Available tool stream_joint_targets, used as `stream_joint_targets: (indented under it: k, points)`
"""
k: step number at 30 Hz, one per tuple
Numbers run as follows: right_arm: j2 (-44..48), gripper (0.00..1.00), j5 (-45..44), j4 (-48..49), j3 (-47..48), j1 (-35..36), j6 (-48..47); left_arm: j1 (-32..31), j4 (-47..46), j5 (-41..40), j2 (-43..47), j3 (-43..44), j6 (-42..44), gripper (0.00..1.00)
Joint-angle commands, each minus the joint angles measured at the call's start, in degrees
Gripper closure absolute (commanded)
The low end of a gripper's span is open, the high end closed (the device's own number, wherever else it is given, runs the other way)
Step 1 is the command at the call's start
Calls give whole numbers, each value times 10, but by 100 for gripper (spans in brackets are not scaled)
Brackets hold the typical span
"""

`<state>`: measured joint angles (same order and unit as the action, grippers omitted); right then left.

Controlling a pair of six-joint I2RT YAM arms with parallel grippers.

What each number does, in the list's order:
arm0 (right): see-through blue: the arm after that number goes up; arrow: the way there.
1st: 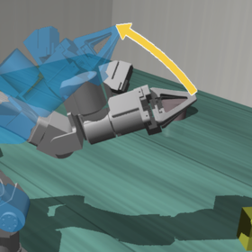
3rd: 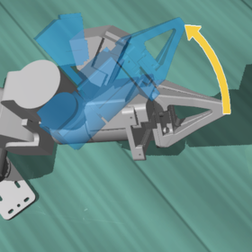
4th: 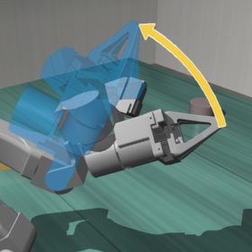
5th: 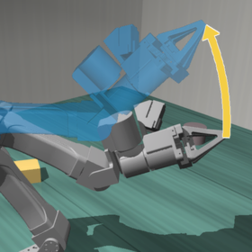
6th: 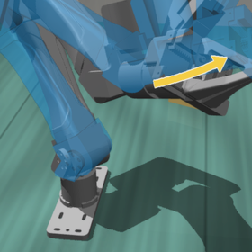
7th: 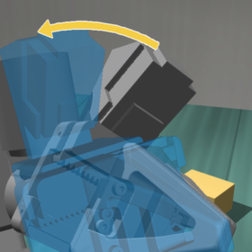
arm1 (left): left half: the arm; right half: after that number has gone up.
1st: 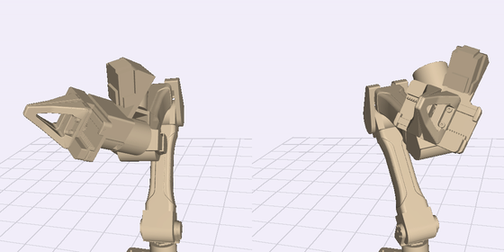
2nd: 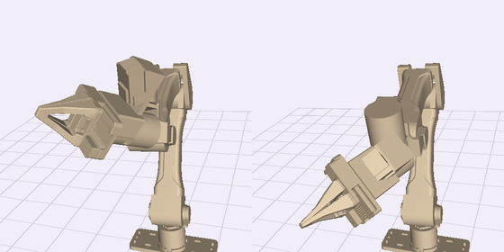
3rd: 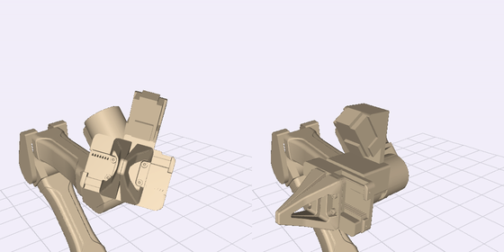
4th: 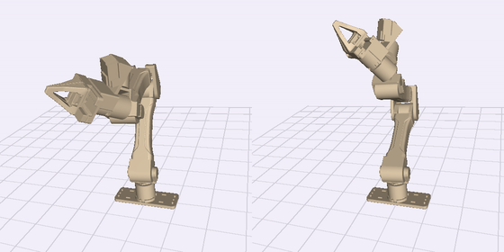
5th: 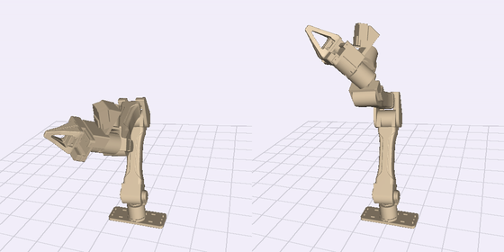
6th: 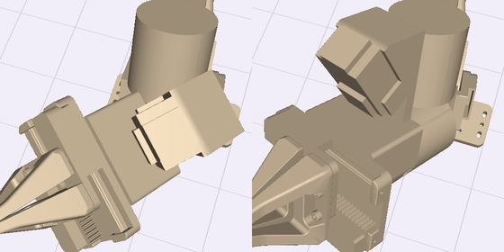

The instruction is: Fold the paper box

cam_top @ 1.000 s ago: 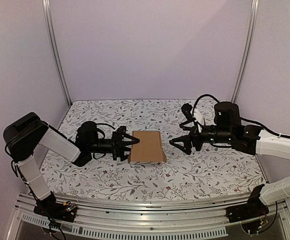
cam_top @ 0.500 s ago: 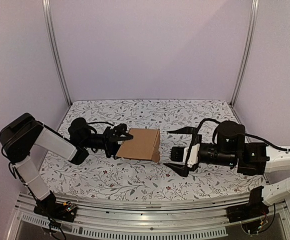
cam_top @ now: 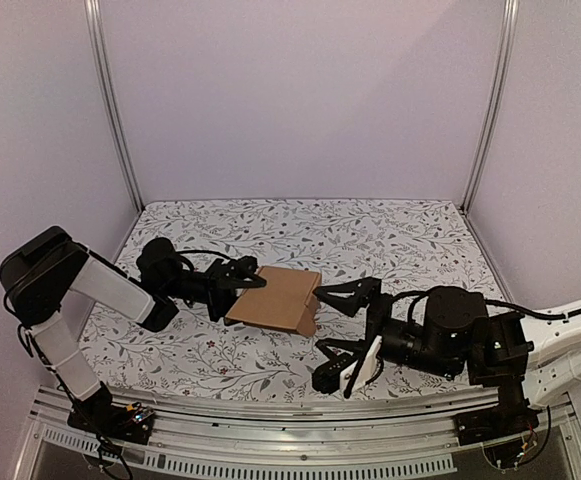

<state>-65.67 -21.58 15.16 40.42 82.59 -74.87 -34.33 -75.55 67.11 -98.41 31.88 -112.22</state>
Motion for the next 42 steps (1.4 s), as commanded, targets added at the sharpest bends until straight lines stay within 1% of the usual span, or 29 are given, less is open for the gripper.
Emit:
stream_joint_targets:
  k: [1,4,9,15,19,25,36,39,42]
  points:
    - [-23,1,-47,34,-11,23,-66,-13,-118,18,21,-5,-1,100]
    - [-44,1,-61,51,-14,29,-82,-22,-118,22,32,-7,2,100]
    - [-67,1,-60,77,-11,35,-95,-38,-118,31,51,-7,7,100]
    - [-80,1,-76,125,-15,36,-112,-53,-118,41,69,-11,14,100]
    - [-79,4,-77,150,-23,36,-115,-63,-118,42,70,-15,25,100]
    - [-77,13,-78,156,-26,40,-117,-74,-118,46,75,-10,29,100]
    - [-67,35,-88,155,-31,42,-110,-77,-118,46,74,-2,27,100]
    - [-66,41,-90,155,-32,43,-103,-77,-118,43,70,-4,29,94]
    - [-63,44,-92,155,-33,43,-92,-76,-118,36,64,-7,34,76]
